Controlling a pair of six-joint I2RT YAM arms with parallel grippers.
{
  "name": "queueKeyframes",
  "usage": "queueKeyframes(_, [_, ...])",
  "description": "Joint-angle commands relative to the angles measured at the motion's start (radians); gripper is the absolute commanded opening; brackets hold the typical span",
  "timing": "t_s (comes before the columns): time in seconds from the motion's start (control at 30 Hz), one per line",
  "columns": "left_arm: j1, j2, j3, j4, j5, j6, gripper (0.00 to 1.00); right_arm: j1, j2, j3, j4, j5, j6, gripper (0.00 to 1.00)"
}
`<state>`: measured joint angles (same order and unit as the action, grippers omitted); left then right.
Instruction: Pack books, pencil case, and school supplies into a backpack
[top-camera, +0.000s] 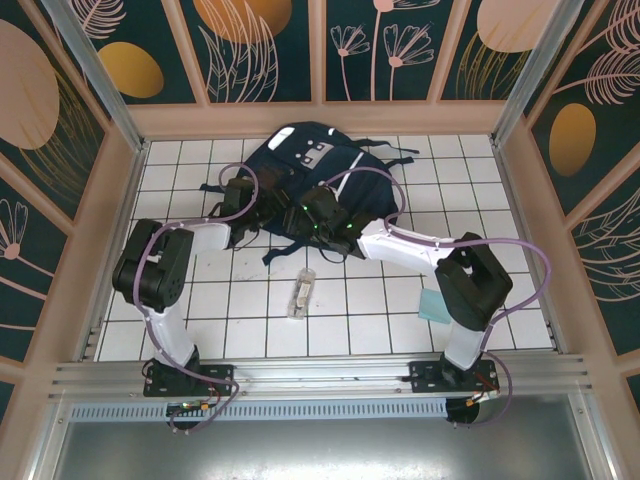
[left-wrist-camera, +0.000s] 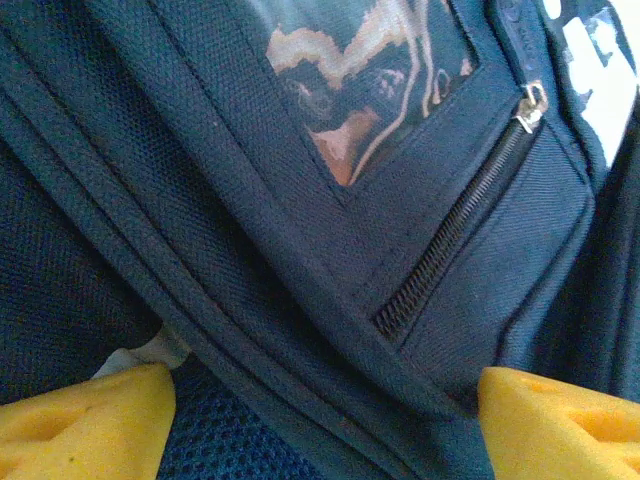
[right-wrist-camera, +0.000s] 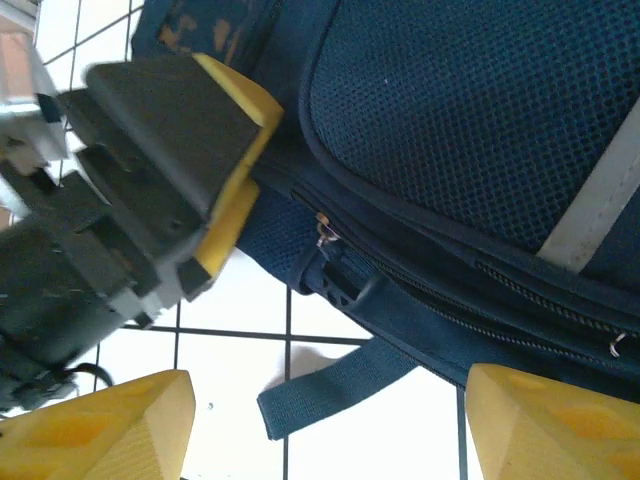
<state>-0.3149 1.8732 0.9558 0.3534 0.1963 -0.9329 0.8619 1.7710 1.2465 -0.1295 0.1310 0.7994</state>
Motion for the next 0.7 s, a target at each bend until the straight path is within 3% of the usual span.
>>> queueKeyframes(0.0, [0.008,0.074,0.059,0.026,-0.021,-0.036,0.75,0.005,0.005,0.025,0.02,0.041,0.018,0.71])
queueKeyframes(0.1, [0.012,0.139,0.103,0.052,0.002,-0.051,0.63,0.005,0.012,0.024,0.026,0.025,0.014,0.67])
queueKeyframes(0.13, [0.012,0.162,0.116,0.069,0.029,-0.063,0.51,0.006,0.019,0.024,0.031,0.016,0.014,0.64])
queueKeyframes(0.17, [0.011,0.178,0.122,0.097,0.063,-0.076,0.28,0.009,0.026,0.024,0.037,0.007,0.014,0.62])
queueKeyframes(0.2, [0.012,0.185,0.121,0.119,0.084,-0.09,0.13,0.011,0.035,0.026,0.041,0.0,0.015,0.6])
queueKeyframes(0.23, [0.012,0.189,0.116,0.142,0.101,-0.113,0.03,0.014,0.046,0.03,0.046,-0.005,0.014,0.59])
queueKeyframes(0.53, [0.011,-0.001,-0.037,0.263,0.103,-0.224,0.0,0.016,0.193,0.163,0.043,0.057,-0.028,0.53])
queueKeyframes(0.67, [0.004,-0.087,-0.085,0.293,0.096,-0.272,0.0,0.016,0.241,0.196,0.075,0.116,-0.037,0.45])
